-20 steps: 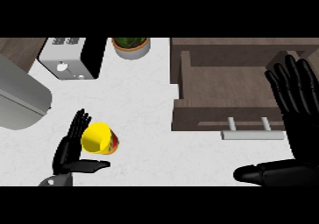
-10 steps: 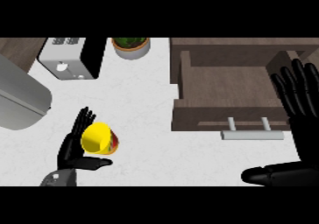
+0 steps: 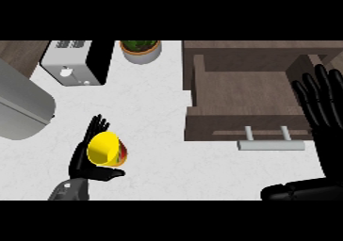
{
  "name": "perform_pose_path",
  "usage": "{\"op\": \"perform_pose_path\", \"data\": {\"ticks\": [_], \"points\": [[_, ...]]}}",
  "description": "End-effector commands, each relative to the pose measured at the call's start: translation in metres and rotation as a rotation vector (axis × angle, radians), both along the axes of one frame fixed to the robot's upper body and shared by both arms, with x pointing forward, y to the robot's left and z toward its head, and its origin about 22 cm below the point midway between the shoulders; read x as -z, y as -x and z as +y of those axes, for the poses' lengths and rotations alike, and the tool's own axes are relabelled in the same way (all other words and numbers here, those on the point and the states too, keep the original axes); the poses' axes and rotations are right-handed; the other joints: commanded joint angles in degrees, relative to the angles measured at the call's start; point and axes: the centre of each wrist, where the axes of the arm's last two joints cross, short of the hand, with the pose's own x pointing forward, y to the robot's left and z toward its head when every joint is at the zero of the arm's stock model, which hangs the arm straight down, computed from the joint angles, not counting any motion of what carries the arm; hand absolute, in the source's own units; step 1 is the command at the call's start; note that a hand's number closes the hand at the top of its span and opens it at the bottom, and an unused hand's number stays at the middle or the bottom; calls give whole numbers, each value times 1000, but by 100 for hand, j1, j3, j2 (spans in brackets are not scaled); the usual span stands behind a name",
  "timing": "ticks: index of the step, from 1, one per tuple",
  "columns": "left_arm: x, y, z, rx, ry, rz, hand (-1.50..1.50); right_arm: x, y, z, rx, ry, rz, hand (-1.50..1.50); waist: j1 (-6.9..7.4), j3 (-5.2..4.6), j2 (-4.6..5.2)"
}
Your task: Pick up the cup, place it into the drawer and close the drawer
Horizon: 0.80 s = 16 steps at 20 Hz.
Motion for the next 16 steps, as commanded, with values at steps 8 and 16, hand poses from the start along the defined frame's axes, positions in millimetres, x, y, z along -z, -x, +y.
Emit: {"op": "perform_pose_path", "data": {"ticks": [8,16], "points": [[5,-3,-4,127,165,-49,150,12,-13,5,-10,-12,-1,-150,7,-2,10],[-5,-14,-8,48,103,-204,150,-6,5,14,9,-5,-17,-150,0,-2,-6]]}}
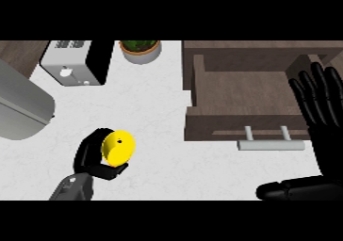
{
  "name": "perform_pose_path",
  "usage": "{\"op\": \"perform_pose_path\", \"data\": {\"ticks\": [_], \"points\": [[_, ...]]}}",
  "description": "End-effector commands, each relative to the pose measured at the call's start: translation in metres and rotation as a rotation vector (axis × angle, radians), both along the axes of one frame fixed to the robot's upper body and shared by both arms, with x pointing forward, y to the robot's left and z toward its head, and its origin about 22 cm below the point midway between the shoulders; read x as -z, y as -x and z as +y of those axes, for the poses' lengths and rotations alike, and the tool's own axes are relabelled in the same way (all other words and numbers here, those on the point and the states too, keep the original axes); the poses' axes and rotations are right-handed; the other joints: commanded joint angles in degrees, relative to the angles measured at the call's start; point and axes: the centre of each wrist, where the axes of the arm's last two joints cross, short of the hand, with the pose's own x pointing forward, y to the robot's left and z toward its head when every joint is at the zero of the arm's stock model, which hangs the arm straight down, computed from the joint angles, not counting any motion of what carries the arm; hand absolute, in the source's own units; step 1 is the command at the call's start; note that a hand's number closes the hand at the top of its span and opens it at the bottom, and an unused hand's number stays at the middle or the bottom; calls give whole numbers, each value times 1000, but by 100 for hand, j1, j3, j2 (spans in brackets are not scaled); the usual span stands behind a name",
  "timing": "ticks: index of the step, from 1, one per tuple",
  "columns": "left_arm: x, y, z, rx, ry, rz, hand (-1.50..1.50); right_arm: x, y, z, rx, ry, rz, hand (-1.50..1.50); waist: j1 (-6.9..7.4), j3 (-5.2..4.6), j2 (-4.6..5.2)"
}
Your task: Pick up the cup, place it into the drawer and close the drawer
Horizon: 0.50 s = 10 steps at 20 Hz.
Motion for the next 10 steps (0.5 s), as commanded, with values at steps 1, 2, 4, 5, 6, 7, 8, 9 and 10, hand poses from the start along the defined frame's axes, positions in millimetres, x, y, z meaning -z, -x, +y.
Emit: {"op": "perform_pose_path", "data": {"ticks": [1,2,4,5,6,7,8,9,10], "points": [[-13,-12,2,-15,30,-134,150,10,-2,-13,1,5,11,-150,15,4,-5],[-18,-18,9,-31,38,-144,150,-8,13,-17,0,-10,-14,-150,-14,2,-10],[-6,-2,-6,-121,9,-162,150,-3,6,-13,11,-18,-1,-150,16,3,-9],[1,4,-7,-177,34,-160,150,-1,-1,-7,2,3,-14,-150,23,1,-1],[-8,-5,-3,-224,21,-164,150,-9,7,-14,2,-4,4,-150,19,3,-13],[-2,7,20,-259,7,-182,150,-4,5,-13,2,5,19,-150,9,-1,0],[-3,3,21,-321,-6,-171,150,1,1,-18,3,-3,2,-150,0,0,9],[-7,-3,24,-325,10,-182,150,-6,9,-1,-2,-5,-3,-150,-6,-2,2],[-14,-5,26,-311,21,-197,150,5,6,-22,8,-1,-3,-150,17,4,-6]]}}
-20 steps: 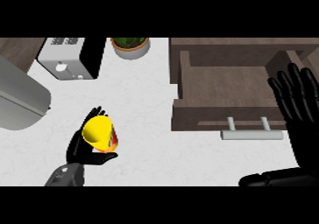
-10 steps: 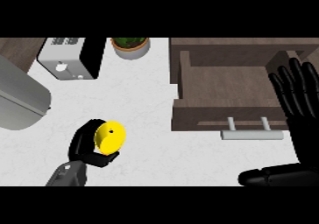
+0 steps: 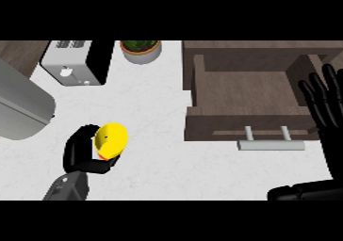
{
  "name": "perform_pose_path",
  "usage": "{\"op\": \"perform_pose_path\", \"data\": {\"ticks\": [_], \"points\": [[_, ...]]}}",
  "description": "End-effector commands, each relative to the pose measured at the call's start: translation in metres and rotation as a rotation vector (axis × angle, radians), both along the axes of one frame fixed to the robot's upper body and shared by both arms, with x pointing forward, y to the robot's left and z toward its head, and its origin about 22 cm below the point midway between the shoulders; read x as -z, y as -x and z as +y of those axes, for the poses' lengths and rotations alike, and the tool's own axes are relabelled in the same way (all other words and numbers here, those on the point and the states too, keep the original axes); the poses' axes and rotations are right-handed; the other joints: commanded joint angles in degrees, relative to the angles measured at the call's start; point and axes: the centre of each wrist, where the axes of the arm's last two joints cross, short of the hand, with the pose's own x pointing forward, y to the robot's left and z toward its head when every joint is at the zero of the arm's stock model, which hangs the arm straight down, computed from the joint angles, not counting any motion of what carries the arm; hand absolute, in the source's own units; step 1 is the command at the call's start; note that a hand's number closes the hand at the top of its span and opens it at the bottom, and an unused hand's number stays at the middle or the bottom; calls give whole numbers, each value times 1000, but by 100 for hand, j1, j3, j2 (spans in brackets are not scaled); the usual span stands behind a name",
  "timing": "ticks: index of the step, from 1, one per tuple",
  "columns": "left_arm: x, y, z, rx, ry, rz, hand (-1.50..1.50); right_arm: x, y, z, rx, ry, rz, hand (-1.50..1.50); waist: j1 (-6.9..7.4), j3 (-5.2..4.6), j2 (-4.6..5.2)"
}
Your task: Pick up the cup, place it into the drawer and close the drawer
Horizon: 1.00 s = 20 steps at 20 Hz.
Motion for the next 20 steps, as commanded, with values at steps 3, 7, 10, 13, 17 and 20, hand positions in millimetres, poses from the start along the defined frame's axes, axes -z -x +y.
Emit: {"op": "perform_pose_path", "data": {"ticks": [3,7,10,13,17,20], "points": [[-29,-19,-2,-34,49,-152,150,-13,3,-2,21,21,5,-150,45,6,-23],[-48,-21,-8,67,30,-184,150,6,8,8,2,11,10,-150,41,8,-23],[-83,-35,-29,154,0,-192,150,-11,-12,-10,24,12,19,-150,109,14,-39],[-107,-31,-29,181,2,-228,150,3,10,-11,8,10,14,-150,48,10,-29],[-152,-44,-58,190,26,-239,150,14,10,-6,16,-10,32,-150,33,8,-21],[-187,-53,-79,214,38,-249,150,13,6,5,19,-8,13,-150,32,8,-21]]}}
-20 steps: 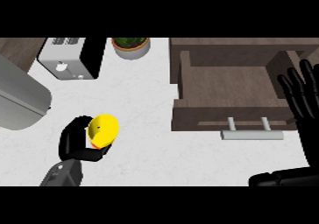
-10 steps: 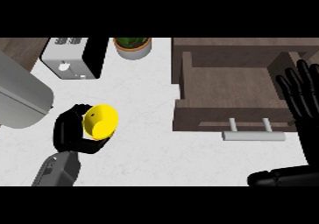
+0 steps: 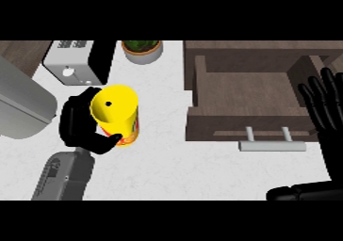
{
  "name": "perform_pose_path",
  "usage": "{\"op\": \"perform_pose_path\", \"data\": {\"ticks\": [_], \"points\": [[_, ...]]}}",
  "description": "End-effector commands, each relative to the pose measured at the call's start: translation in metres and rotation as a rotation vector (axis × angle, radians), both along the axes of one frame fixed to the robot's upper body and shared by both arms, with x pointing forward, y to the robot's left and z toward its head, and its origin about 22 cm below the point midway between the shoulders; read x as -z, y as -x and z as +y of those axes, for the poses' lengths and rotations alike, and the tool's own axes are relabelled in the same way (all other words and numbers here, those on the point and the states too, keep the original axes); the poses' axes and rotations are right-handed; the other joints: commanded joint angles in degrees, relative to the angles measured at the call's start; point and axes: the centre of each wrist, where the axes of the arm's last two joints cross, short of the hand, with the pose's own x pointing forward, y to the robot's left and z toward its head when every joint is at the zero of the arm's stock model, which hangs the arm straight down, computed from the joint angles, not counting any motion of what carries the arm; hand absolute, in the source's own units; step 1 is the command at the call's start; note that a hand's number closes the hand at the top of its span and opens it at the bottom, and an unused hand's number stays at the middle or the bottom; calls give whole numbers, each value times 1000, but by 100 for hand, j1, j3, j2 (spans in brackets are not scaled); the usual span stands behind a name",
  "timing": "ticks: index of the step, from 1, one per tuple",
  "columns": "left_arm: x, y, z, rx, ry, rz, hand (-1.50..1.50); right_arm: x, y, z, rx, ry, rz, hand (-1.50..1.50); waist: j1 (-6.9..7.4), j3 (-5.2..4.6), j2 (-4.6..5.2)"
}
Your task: Pick up the cup, place it into the drawer and close the drawer
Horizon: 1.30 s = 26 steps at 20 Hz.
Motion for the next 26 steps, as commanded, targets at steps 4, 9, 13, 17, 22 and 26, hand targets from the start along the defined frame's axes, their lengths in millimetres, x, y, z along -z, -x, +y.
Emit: {"op": "perform_pose_path", "data": {"ticks": [4,9,13,17,22,26], "points": [[-85,-23,-40,29,-5,-19,150,7,-14,4,-14,2,-11,-150,-17,0,12],[-106,-36,-75,18,-43,-42,150,4,-11,-12,7,1,-28,-150,-58,-2,18],[-142,-53,-97,23,-71,-32,150,-4,-7,-3,5,13,4,-150,-79,-2,18],[-140,-64,-115,13,-128,-47,150,1,3,-3,-12,11,9,-150,-96,-2,23],[-170,-75,-141,30,-155,-17,150,6,1,-16,6,14,-8,-150,-129,0,26],[-158,-86,-162,3,-204,13,150,7,-13,-9,-17,23,-5,-150,-156,-1,41]]}}
